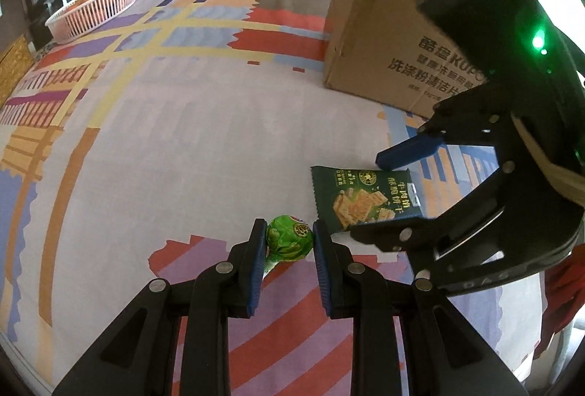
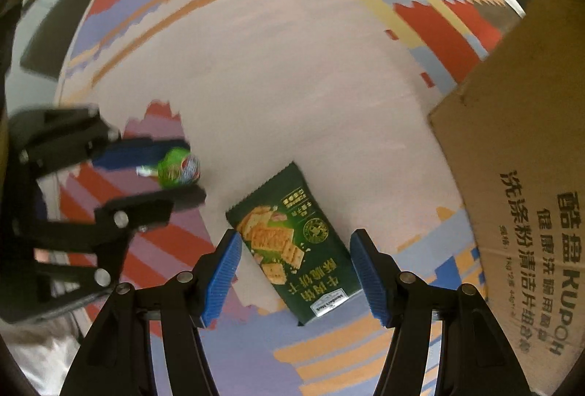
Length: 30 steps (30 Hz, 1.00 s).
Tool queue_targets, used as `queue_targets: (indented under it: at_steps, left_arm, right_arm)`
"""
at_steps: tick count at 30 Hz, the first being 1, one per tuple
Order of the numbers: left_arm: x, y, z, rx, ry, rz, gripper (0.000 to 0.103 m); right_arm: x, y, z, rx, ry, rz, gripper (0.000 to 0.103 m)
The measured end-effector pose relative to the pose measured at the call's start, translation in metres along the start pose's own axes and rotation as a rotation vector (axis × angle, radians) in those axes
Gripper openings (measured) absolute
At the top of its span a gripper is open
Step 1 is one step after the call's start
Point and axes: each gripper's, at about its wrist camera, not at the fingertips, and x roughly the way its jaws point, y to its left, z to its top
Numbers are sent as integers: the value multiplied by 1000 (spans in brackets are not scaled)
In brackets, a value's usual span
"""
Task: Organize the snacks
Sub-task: 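Grasp the green cracker pack with the right tool and lift it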
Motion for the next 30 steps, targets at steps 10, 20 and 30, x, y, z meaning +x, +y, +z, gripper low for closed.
queue_targets:
  at_steps: [10, 20, 30]
  left_arm:
    - [-1, 5, -4, -9, 4, 13, 26]
    - [-5, 11, -14, -24, 9, 23, 26]
    - [-13, 5, -13, 11, -21, 19, 26]
  right_arm:
    - [1, 2, -7, 2, 14, -2, 63]
    - [4, 21, -12, 122, -22, -67, 47]
    - [-12, 18, -47, 359, -141, -30, 43]
